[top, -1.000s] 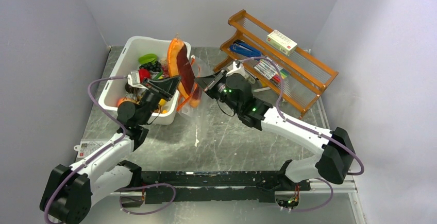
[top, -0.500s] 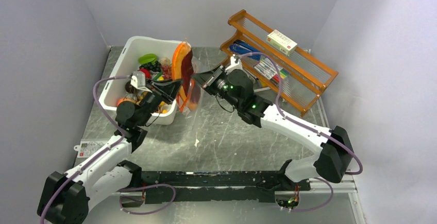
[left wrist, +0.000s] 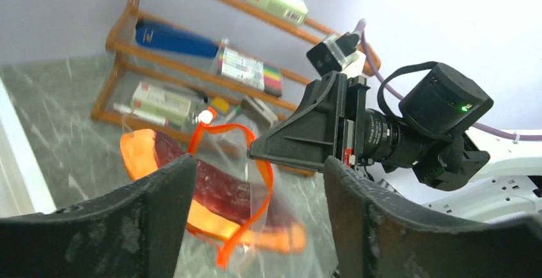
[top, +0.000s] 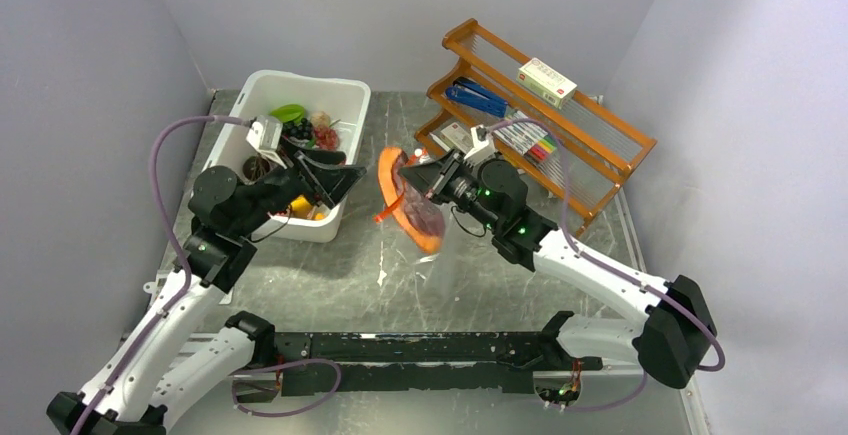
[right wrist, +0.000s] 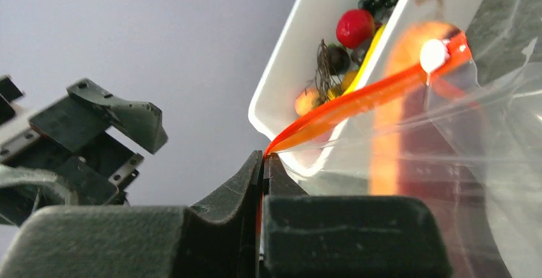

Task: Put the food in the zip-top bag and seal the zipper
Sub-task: Adjust the fake food in the zipper food storage bag.

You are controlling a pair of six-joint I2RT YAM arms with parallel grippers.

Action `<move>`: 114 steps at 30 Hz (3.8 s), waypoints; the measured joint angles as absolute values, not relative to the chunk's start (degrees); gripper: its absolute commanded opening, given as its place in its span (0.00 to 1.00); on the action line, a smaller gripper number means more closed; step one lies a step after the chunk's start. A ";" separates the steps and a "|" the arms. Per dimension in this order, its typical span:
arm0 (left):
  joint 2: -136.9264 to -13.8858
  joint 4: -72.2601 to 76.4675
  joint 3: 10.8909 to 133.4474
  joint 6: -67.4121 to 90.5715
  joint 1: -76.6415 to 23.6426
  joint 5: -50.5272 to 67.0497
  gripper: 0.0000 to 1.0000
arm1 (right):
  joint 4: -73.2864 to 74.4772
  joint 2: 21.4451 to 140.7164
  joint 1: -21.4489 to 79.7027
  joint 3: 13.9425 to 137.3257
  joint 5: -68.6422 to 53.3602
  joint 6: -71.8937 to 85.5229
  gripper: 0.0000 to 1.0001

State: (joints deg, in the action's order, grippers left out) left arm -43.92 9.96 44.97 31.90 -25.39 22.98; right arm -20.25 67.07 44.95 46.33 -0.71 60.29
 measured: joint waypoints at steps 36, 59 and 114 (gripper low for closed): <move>-43.29 -29.56 51.44 40.14 -25.45 16.64 0.84 | -24.01 51.55 43.09 38.00 -14.66 50.94 0.00; -42.06 9.76 26.81 52.80 -25.45 20.03 0.35 | -31.40 55.57 43.07 39.55 -18.70 57.08 0.00; -46.41 -33.80 62.30 34.61 -25.50 12.93 0.73 | -28.62 71.35 43.64 47.55 -20.99 53.89 0.00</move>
State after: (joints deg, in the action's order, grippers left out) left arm -46.41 -33.80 62.30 34.61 -25.50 12.93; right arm -28.62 71.35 43.64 47.55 -20.99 53.89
